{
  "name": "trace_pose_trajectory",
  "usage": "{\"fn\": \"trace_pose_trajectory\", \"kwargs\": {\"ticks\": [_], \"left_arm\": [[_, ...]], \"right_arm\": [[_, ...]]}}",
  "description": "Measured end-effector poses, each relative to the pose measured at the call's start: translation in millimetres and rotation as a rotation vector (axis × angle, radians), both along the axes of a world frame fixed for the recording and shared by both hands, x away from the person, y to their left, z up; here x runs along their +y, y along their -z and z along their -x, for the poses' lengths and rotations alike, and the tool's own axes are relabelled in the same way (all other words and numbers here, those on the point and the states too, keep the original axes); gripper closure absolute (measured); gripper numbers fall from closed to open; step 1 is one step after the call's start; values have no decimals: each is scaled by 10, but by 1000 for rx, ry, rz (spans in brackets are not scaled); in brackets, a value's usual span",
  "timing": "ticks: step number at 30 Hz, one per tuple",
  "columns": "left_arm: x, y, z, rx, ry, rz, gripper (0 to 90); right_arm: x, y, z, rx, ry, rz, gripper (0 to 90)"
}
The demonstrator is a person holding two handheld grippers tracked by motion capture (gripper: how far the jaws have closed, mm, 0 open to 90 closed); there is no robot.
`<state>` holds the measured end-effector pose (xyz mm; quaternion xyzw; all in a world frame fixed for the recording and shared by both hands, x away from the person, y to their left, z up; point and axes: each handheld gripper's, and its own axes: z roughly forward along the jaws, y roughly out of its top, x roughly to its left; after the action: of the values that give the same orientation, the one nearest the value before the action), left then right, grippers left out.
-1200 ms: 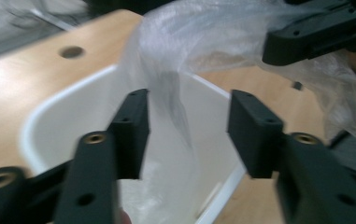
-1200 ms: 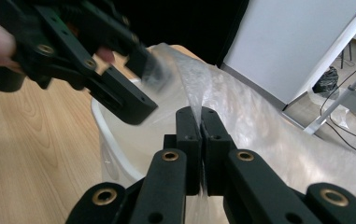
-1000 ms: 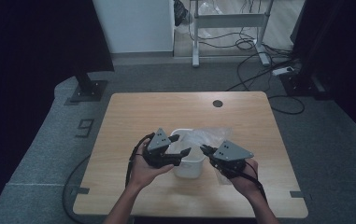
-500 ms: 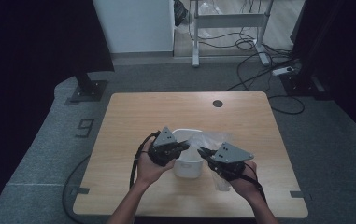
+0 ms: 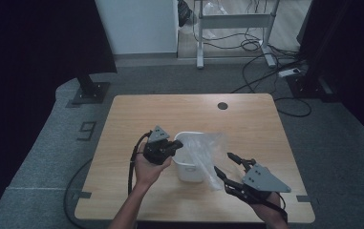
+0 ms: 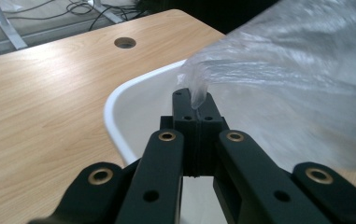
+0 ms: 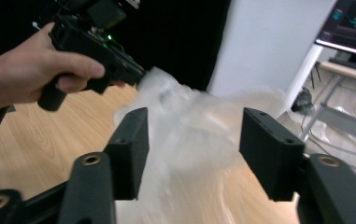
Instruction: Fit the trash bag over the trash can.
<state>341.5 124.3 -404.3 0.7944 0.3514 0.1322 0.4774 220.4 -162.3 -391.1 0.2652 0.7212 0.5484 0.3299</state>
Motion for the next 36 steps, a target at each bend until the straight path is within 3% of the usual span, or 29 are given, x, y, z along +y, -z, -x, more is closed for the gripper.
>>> {"fn": "trace_pose_trajectory", "kwargs": {"ticks": [4,10,14,19,23,29,36], "left_arm": [[6,13,-18,7,-9,-2,900],[26,36,-53,21,-17,6,900],[39,43,-54,28,-18,10,900],[50,34,-50,27,-14,12,900],[58,32,-43,24,-6,18,899],[102,36,-34,26,-3,35,899],[163,29,-9,28,9,63,895]], "right_arm": [[-145,104,112,22,13,-17,390],[-294,245,189,59,59,-3,382],[-344,352,151,82,83,26,402],[-399,424,25,121,87,18,436],[-397,480,-77,165,43,-6,524],[-341,514,-174,208,-46,-18,875],[-247,351,-218,170,-38,-10,893]]}}
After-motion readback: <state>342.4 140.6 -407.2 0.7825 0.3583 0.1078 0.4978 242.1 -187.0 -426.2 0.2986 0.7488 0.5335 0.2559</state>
